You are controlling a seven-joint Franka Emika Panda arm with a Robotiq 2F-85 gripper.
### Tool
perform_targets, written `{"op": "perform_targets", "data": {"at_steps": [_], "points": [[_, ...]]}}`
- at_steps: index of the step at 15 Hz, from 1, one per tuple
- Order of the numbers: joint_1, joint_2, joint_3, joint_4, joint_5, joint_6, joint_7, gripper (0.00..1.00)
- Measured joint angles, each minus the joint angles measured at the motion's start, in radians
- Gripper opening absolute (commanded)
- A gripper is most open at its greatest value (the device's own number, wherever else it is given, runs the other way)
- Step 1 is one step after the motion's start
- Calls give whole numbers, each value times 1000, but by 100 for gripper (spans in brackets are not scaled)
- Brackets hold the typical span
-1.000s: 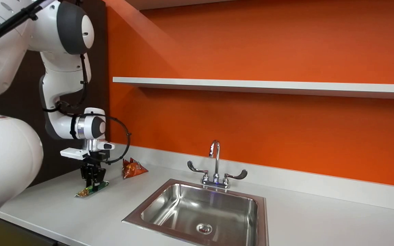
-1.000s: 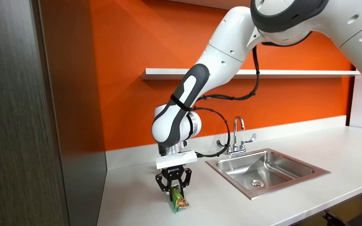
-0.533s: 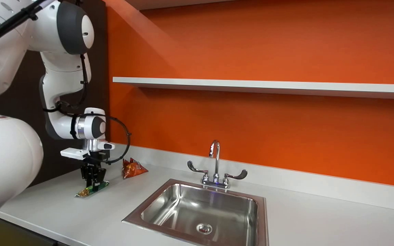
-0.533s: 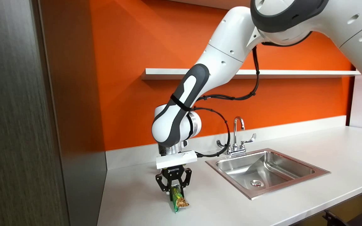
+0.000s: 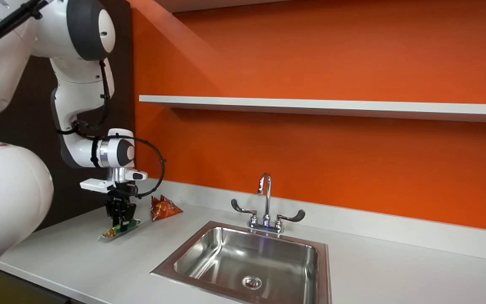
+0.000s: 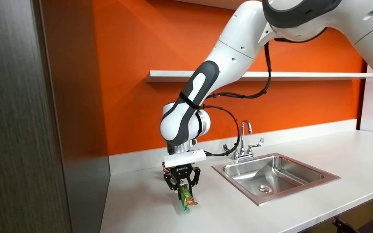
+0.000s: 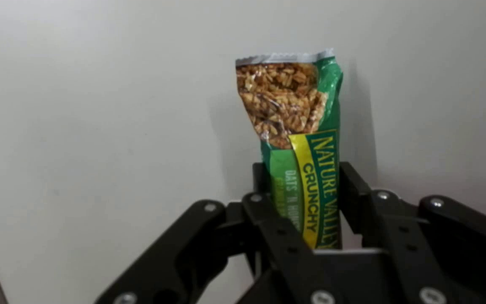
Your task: Put the candy bar on the shelf
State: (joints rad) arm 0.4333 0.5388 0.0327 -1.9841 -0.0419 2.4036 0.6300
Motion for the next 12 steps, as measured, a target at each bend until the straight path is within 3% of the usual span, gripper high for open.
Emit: {"op": "perform_targets", "data": {"at_steps": [6, 12], "points": [[-15, -129, -31, -105, -26, -32, 0, 18], [-81, -315, -35, -253, -75, -71, 0, 18]]}}
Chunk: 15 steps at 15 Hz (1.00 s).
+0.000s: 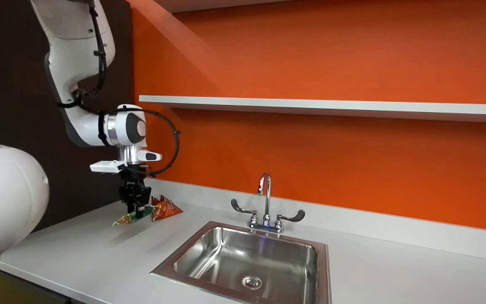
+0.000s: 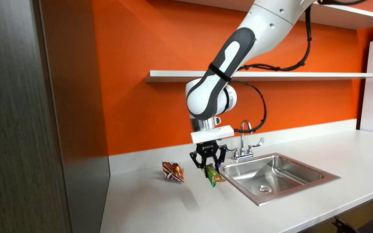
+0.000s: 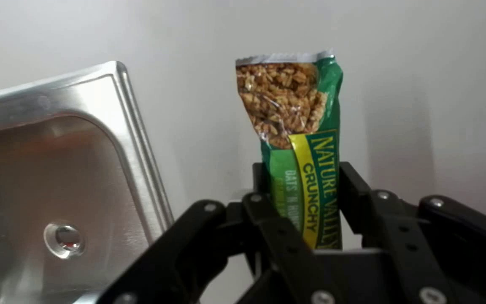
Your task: Put the candy bar on the shelf
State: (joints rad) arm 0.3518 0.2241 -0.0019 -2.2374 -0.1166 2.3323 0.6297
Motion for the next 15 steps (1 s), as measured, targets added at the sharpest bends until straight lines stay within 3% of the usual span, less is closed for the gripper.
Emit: {"op": "perform_targets", "data": {"at_steps": [8, 15], "points": [[-122, -312, 12, -165, -2, -78, -25, 18], [-193, -601, 69, -209, -2, -172, -79, 18]]}}
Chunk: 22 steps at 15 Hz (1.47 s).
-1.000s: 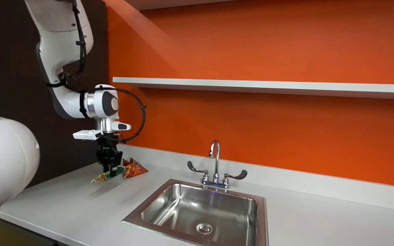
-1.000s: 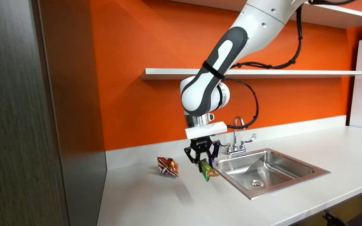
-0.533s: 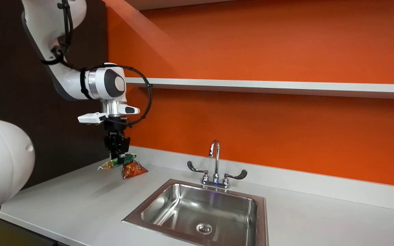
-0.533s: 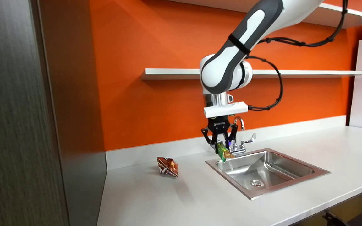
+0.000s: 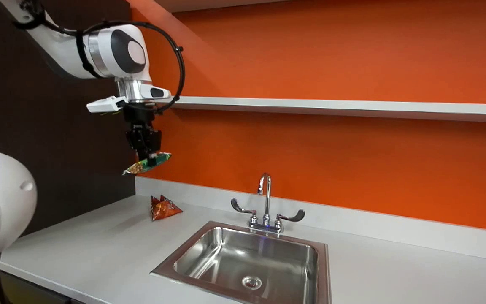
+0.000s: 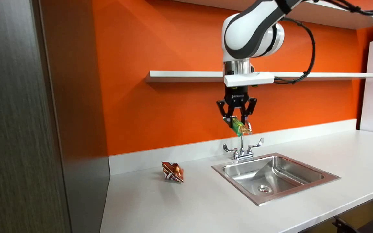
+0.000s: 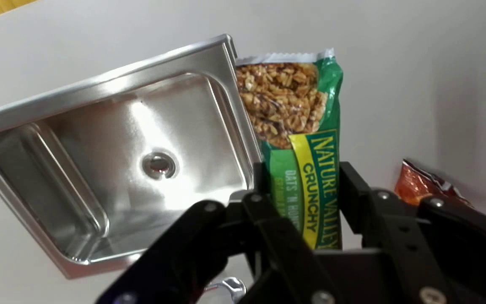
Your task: Put the candy bar on the shelf
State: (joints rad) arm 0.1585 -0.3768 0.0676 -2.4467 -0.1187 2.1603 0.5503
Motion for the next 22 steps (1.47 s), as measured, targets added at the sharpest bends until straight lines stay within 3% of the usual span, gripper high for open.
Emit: {"op": "perform_targets", "data": {"at_steps": [6, 11, 16, 22], "points": [[-21, -185, 61, 40, 0, -22, -38, 18], [-35, -226, 98, 125, 0, -25, -59, 18], [-79, -188, 133, 259, -3, -30, -61, 18], [-142, 3, 160, 491, -76, -70, -60, 18]]}}
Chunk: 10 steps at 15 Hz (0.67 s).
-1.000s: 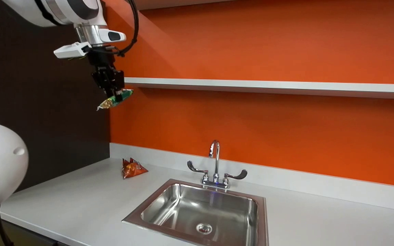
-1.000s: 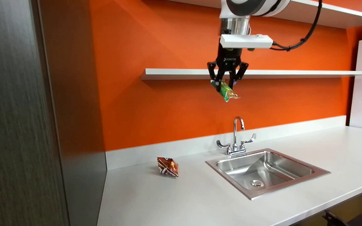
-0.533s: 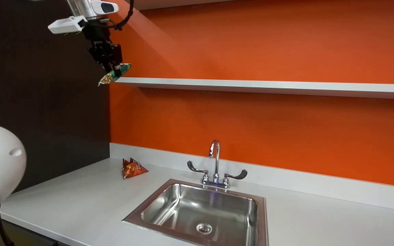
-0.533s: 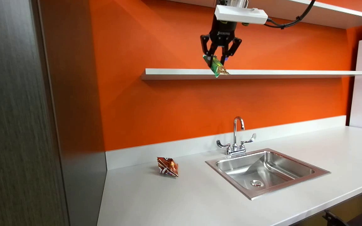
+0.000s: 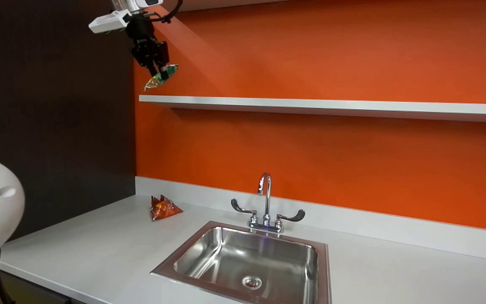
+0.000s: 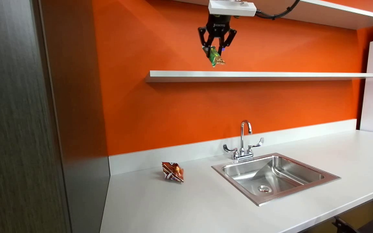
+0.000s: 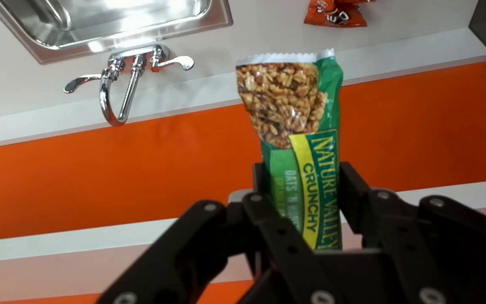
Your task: Put the candy bar on the shelf
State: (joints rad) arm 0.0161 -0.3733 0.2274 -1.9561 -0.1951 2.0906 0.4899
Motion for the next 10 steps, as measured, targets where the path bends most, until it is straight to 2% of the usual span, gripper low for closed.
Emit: {"op": "perform_targets", "data": {"at_steps": [10], "points": [[28, 326, -2, 345, -59, -155, 0, 18]]}}
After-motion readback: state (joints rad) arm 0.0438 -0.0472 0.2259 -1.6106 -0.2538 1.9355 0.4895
